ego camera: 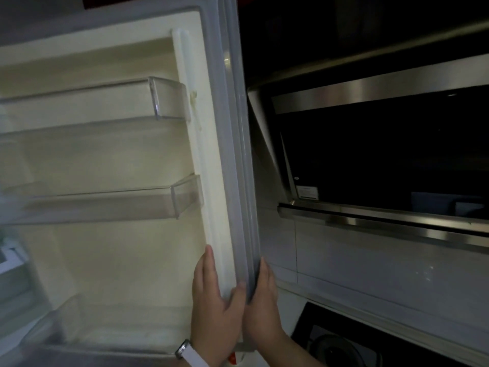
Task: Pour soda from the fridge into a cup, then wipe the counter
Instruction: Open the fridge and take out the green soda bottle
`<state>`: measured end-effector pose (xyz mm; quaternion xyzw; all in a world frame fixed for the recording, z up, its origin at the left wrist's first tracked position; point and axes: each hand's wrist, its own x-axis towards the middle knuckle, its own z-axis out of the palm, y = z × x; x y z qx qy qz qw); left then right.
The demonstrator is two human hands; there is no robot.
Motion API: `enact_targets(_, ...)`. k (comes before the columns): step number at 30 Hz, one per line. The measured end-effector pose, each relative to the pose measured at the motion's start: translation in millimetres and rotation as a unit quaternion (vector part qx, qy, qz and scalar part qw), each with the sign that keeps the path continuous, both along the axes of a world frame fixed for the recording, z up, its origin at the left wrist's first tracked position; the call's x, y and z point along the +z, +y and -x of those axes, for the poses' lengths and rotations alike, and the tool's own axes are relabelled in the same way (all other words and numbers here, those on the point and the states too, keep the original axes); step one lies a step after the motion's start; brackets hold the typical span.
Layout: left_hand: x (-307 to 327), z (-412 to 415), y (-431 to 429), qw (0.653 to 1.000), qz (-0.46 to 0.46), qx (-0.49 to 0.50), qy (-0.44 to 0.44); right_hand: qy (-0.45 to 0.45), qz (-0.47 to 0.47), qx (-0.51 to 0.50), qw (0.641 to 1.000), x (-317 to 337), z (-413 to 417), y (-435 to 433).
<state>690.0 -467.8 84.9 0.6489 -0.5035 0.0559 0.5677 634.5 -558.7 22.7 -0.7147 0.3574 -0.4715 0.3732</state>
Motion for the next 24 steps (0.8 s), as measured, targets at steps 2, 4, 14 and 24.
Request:
enact_targets(2,1.5,-0.9,0.6,1.0,0.0,-0.002,-0.002,0.007,-0.001,-0.001,1.0,-0.8,0.8,-1.7)
enact_targets(4,-0.3,-5.2,1.6,1.0,-0.004,-0.014,-0.011,0.009,-0.011,0.003,1.0,-0.5,2.1,-2.0)
enact_targets(14,17.4,-49.6,43.2,0.993,-0.077,-0.064,-0.056,0.054,0.027,0.006,0.998,40.5,30.6,14.9)
enact_targets(24,12.9,-103.6,176.8,0.971,-0.218,0.058,-0.078,0.149,0.258,0.202,0.933,79.4,16.2,90.6)
